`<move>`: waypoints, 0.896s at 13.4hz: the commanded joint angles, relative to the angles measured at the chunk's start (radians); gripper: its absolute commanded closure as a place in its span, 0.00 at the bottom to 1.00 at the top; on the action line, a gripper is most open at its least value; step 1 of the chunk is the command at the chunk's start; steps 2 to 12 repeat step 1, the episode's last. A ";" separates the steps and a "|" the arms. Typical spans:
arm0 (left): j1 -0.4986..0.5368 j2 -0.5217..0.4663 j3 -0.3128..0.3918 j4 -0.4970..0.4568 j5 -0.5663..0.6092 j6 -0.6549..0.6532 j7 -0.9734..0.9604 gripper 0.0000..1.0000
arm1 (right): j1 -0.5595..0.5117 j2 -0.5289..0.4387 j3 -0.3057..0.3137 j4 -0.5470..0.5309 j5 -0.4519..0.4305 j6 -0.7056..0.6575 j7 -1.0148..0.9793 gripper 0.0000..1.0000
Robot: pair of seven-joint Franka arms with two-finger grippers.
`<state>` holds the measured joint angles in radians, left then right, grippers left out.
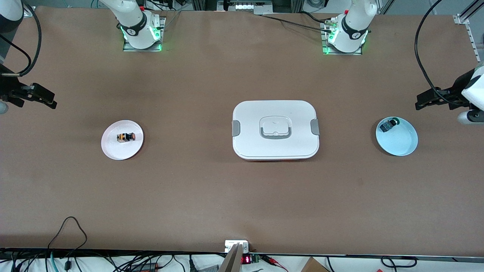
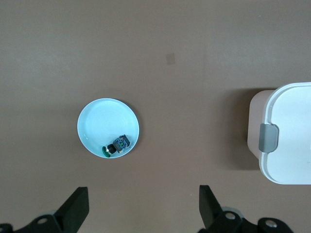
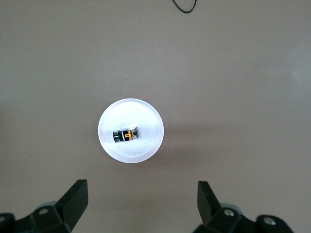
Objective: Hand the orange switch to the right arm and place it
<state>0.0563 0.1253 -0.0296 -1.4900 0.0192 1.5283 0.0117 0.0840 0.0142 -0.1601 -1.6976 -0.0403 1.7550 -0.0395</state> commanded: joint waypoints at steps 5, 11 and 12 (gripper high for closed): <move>-0.006 -0.006 0.007 0.013 -0.010 -0.005 -0.006 0.00 | 0.003 -0.002 0.002 0.015 -0.003 -0.018 0.013 0.00; -0.006 -0.006 0.007 0.013 -0.010 -0.005 -0.006 0.00 | 0.003 -0.002 0.002 0.015 -0.003 -0.018 0.013 0.00; -0.006 -0.006 0.007 0.013 -0.010 -0.005 -0.006 0.00 | 0.003 -0.002 0.002 0.015 -0.003 -0.018 0.013 0.00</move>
